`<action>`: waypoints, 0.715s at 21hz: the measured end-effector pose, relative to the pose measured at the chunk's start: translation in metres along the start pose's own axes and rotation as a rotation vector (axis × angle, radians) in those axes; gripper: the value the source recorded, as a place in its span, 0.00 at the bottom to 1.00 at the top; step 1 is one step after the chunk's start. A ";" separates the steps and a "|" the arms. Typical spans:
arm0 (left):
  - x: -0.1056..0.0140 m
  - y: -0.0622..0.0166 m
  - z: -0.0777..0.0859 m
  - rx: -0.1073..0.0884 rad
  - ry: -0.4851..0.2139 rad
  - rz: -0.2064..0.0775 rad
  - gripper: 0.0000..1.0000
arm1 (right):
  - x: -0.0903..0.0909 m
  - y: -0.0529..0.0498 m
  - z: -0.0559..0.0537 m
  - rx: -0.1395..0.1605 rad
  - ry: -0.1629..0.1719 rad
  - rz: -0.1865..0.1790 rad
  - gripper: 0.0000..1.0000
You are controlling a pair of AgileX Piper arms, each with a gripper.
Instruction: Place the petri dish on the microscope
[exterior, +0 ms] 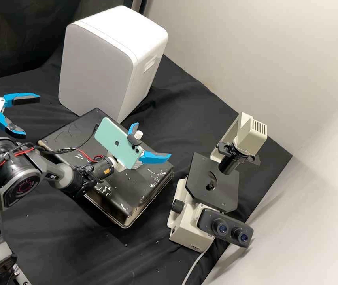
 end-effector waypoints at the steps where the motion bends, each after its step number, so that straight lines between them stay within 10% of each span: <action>1: 0.000 -0.0003 0.000 -0.008 -0.007 -0.004 1.00 | 0.000 0.000 0.000 0.000 0.000 0.000 1.00; 15: 0.000 -0.0027 0.004 -0.008 -0.056 -0.029 1.00 | -0.016 -0.011 0.011 0.038 -0.041 -0.042 1.00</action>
